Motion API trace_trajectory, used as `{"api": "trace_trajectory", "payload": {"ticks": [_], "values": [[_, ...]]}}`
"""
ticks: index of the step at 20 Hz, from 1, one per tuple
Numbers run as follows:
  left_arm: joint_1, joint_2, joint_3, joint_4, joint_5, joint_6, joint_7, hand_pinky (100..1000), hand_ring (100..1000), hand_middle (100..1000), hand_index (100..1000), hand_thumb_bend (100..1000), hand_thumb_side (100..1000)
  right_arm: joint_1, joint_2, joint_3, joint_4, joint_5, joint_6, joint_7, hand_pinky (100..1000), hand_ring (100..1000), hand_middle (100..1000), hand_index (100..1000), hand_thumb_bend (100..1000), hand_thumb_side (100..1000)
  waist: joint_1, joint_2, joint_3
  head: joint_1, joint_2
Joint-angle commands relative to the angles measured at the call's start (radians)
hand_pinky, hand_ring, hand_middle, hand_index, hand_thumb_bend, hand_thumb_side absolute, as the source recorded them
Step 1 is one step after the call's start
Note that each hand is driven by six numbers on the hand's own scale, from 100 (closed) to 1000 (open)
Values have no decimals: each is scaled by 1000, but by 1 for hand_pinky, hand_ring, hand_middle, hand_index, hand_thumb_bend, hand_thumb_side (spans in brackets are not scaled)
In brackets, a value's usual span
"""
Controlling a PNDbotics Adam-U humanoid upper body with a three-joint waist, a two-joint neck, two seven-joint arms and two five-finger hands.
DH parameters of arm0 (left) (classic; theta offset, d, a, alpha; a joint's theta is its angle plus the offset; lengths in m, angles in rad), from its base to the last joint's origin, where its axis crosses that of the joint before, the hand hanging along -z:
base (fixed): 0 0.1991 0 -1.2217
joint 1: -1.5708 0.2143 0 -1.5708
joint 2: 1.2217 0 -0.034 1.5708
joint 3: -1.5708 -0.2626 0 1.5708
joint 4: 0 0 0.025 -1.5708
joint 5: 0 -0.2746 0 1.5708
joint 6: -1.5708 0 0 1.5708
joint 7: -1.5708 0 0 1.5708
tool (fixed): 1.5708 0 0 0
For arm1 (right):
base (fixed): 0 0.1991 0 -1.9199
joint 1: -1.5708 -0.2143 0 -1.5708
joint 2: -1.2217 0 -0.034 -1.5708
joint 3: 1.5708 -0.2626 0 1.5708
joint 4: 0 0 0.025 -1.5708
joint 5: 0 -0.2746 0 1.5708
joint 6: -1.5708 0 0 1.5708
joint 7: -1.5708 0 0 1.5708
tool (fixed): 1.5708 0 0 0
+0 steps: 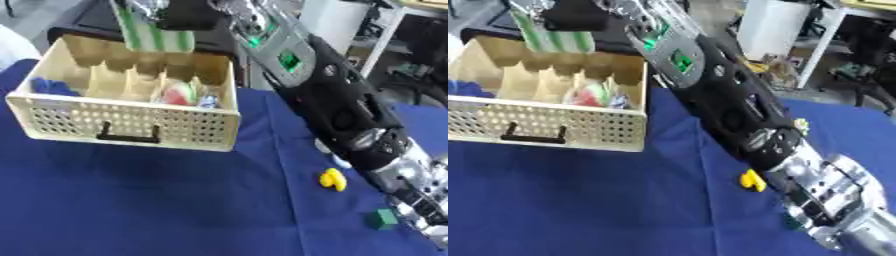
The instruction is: Pick up objects from table and place into drawer.
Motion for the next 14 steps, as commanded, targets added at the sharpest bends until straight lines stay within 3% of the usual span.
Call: {"api": "trace_trajectory", "payload": {"ticks": [1,2,3,6,14], "values": [[-16,21,1,-13,1,2,-2,577,776,719,888,292,1000,-14,-9,-16,6,-12,-12,4,824,871,684,528,437,806,7,-13,2,-4,-1],[-16,21,1,-13,1,2,-2,577,776,719,888,292,1000,-12,-10,-17,12,-13,-17,6,824,872,685,529,450,810,7,-13,3,-4,-1],[-16,21,1,-13,1,2,-2,577,775,719,888,292,1000,-10,-10,-19,16,-16,-22,8,825,877,690,535,544,850,6,-12,3,-4,-2],[-18,20,2,-13,1,3,-1,577,775,719,888,290,1000,-10,-10,-23,21,-29,-31,16,822,880,698,546,592,885,4,-11,2,-3,-3],[-18,22,2,-13,1,4,-1,577,776,719,888,291,1000,-9,-14,-30,18,-34,-34,14,825,880,688,545,592,885,2,-12,2,0,-6]]}}
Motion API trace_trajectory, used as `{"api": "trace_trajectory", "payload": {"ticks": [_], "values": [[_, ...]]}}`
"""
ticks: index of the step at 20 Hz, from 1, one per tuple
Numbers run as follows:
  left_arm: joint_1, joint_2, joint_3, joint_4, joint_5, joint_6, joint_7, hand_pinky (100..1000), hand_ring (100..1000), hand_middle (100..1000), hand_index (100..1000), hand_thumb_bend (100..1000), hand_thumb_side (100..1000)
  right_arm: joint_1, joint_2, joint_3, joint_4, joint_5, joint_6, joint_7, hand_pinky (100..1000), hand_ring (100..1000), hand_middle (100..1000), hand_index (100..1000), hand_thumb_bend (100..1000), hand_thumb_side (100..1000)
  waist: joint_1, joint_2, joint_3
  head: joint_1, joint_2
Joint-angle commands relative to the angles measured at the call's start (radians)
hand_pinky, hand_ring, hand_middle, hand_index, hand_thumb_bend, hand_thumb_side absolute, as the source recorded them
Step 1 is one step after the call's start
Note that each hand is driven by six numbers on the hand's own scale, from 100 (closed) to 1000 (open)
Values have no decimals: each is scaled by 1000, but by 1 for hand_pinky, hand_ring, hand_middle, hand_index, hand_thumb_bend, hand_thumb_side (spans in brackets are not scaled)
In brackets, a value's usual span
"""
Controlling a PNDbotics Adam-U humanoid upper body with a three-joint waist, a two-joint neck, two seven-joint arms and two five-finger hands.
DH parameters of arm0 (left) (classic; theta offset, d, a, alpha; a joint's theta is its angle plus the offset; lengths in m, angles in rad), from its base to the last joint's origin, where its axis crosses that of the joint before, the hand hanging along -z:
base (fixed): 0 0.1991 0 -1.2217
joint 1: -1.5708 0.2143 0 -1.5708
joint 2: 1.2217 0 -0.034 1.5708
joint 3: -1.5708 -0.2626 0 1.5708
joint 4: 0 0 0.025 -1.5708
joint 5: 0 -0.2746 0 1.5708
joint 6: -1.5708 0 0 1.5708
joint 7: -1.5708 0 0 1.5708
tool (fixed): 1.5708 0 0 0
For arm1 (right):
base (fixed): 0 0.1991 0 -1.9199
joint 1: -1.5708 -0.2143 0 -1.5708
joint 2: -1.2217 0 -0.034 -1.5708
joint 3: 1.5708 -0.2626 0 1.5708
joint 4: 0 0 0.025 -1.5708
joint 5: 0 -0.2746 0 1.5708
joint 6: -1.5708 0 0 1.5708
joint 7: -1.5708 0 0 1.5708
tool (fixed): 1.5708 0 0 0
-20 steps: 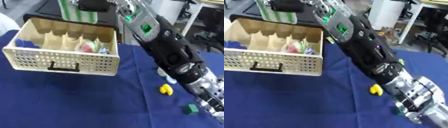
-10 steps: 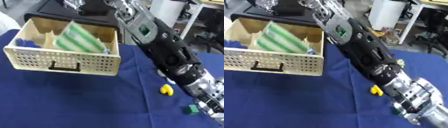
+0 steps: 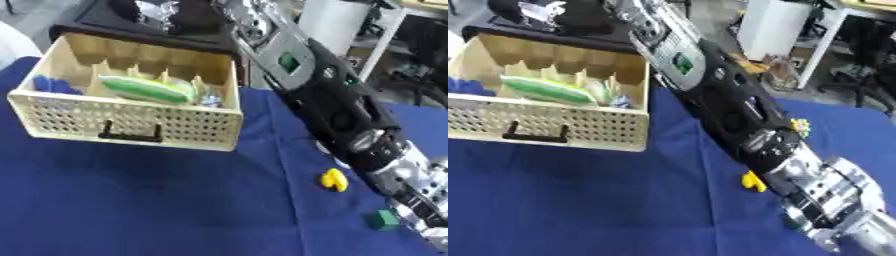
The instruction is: Pick up objects from table and place into drawer.
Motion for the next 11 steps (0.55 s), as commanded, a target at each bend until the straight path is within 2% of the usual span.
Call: {"api": "trace_trajectory", "payload": {"ticks": [1,7,11], "values": [[-16,22,3,-13,1,3,-1,577,776,719,888,291,1000,-18,-18,-19,-7,-6,-5,-4,824,880,687,546,590,889,8,-15,-2,0,-6],[-13,25,6,-13,-1,2,1,579,776,720,888,290,1000,-18,-47,-53,-62,-40,13,-57,813,877,682,549,581,935,10,-17,-11,7,-4],[-8,31,12,-13,-4,-2,6,581,777,721,888,292,1000,-1,-122,-83,-169,-101,27,-101,806,876,706,595,540,978,13,-19,-28,22,-4]]}}
